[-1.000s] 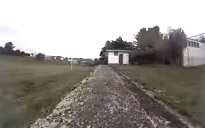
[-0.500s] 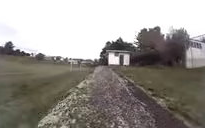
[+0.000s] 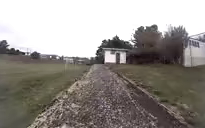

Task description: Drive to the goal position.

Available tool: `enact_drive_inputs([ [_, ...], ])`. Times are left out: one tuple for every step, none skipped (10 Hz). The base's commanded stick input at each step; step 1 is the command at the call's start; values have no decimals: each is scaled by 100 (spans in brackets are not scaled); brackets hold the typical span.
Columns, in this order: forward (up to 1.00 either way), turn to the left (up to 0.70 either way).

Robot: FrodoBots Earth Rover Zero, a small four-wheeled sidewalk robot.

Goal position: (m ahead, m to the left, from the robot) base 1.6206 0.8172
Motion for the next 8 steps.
enact_drive_inputs([
  [100, 0],
  [100, 0],
  [100, 0],
  [100, 0],
  [100, 0],
  [100, 0],
  [100, 0],
  [100, 0],
])
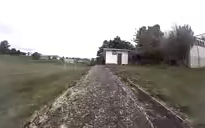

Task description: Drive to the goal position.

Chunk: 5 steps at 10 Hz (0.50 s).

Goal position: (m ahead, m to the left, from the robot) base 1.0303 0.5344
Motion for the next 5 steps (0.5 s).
enact_drive_inputs([
  [100, 0],
  [100, 0],
  [100, -2],
  [100, -6],
  [100, -10],
])
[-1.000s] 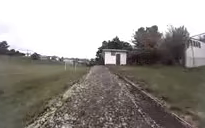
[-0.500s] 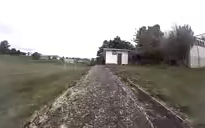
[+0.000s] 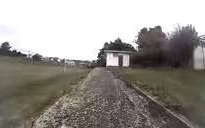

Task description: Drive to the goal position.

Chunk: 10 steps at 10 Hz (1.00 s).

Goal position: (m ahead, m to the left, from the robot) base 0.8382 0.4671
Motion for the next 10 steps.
enact_drive_inputs([
  [100, -16],
  [100, -7],
  [100, 0],
  [100, 0],
  [100, 0],
  [100, 0],
  [100, 0],
  [100, 0],
  [100, 0],
  [100, 0],
])
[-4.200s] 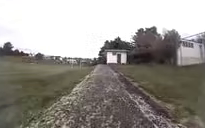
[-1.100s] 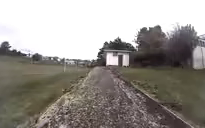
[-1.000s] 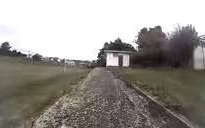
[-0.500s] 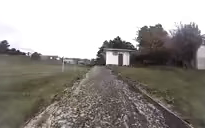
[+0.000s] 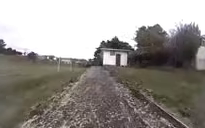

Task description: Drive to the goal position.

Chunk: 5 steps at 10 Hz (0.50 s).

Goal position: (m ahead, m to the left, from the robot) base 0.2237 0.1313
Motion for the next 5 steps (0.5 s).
enact_drive_inputs([
  [100, 0],
  [100, 0],
  [100, 0],
  [100, 0],
  [100, 0],
])
